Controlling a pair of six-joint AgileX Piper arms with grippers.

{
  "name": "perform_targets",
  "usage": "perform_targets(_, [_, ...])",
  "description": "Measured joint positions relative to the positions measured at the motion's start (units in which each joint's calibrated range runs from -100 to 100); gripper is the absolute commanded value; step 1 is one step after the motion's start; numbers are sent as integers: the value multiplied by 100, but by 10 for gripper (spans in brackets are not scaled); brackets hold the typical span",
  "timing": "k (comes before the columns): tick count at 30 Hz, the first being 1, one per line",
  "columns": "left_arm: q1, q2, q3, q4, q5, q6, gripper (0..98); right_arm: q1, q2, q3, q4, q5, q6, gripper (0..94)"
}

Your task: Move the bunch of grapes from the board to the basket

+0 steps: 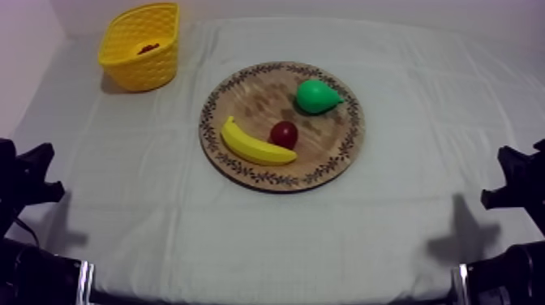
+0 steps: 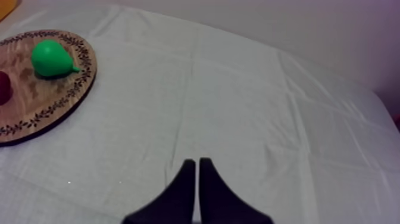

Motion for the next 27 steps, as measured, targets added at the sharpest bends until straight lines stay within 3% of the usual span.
perform_targets(10, [84, -210, 0, -92, 259, 717, 0, 0, 0, 0, 0, 9, 0, 5])
perform_targets(27, [89, -210, 0, -108, 284, 780, 0, 0, 0, 0, 0, 9, 0, 5])
